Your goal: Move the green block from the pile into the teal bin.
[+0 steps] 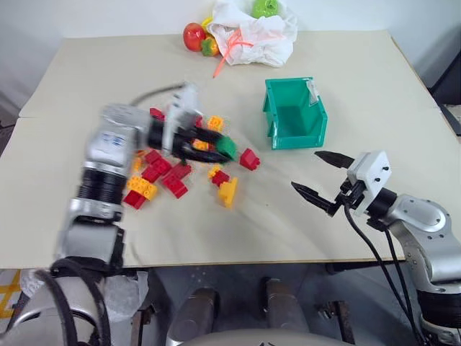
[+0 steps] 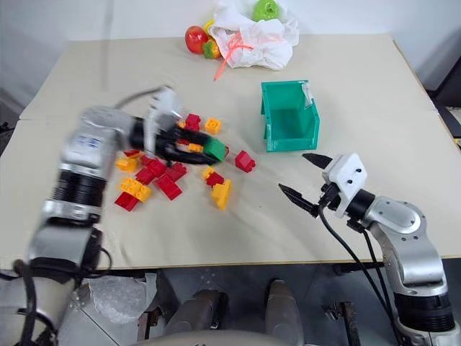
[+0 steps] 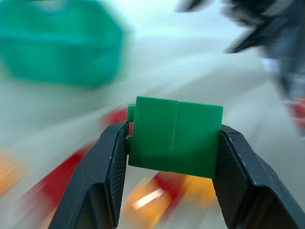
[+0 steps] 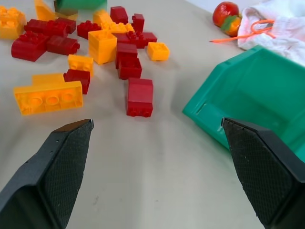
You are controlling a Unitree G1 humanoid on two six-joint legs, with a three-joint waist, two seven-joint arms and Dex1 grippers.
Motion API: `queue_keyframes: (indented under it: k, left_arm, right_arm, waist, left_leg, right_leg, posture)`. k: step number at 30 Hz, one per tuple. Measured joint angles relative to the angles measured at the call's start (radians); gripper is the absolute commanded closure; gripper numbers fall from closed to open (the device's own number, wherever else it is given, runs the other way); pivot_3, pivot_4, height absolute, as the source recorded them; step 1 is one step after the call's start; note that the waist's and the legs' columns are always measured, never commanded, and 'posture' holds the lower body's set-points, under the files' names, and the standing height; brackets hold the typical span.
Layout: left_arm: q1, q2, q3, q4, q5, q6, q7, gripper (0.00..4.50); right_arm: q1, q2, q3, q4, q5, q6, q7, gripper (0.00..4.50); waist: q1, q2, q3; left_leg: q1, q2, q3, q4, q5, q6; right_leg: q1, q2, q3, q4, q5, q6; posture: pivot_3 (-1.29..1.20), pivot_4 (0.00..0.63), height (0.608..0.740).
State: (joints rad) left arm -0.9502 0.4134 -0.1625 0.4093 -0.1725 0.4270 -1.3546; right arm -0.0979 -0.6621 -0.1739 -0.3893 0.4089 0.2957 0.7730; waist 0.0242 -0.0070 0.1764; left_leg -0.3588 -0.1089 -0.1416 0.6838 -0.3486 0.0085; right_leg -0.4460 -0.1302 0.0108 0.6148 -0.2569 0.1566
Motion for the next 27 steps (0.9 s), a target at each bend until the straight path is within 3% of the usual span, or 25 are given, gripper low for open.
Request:
queue_keyframes:
  k: [3,7,13,15,21,27]
  left_arm:
    - [0.015,-0.094,-0.07,0.007,0.015,-0.015,0.037,2.39]
    - [0.012,-0.146,-0.107,0.087,0.051,-0.084,0.083,2.39]
    - [-0.029,-0.195,-0.134,0.206,0.098,-0.154,0.122,0.45]
    - [-0.038,-0.202,-0.135,0.231,0.102,-0.171,0.126,0.04]
    - [-0.037,-0.182,-0.111,0.226,0.09,-0.232,0.117,0.04]
    - [0.023,-0.039,-0.013,0.176,0.027,-0.274,0.039,0.04]
  right_arm:
    - [0.048,-0.018,-0.043,-0.022,0.033,0.033,0.005,0.0]
    - [0.106,-0.036,-0.101,-0.048,0.097,0.084,0.018,0.0]
    - [0.241,-0.12,-0.171,-0.142,0.17,0.124,0.105,0.0]
    - [0.274,-0.13,-0.191,-0.164,0.175,0.127,0.12,0.0]
    - [0.312,-0.182,-0.264,-0.28,0.207,0.243,0.062,0.0]
    - [0.35,-0.197,-0.355,-0.386,0.255,0.398,-0.031,0.0]
  waist:
    - [-0.003,0.0,0.0]
    - [-0.007,0.0,0.0]
    - [0.005,-0.001,0.001]
    - [0.005,-0.001,0.001]
    - [0.001,-0.001,0.001]
    - [0.002,-0.001,0.001]
  left_leg:
    - [0.0,0.001,0.001,0.0,0.0,0.0]
    - [0.003,0.001,0.005,-0.001,0.0,0.0]
    - [0.003,0.0,0.006,0.0,0.0,0.002]
    - [0.003,0.0,0.007,0.0,0.0,0.002]
    - [0.003,0.001,0.008,-0.001,-0.001,0.003]
    - [0.004,0.001,0.009,-0.001,-0.001,0.003]
  right_leg:
    - [0.0,0.001,0.0,-0.001,0.0,0.0]
    - [0.0,0.002,0.002,-0.003,0.0,0.0]
    - [0.001,0.0,0.003,-0.005,0.001,0.002]
    - [0.002,0.0,0.004,-0.006,0.002,0.003]
    - [0.001,0.0,0.004,-0.007,0.002,0.003]
    - [0.001,0.0,0.006,-0.007,0.002,0.003]
  posture:
    - [0.0,0.15,0.74]
    - [0.0,0.15,0.74]
    - [0.0,0.15,0.74]
    - [0.0,0.15,0.74]
    - [0.0,0.15,0.74]
    - [0.0,0.15,0.74]
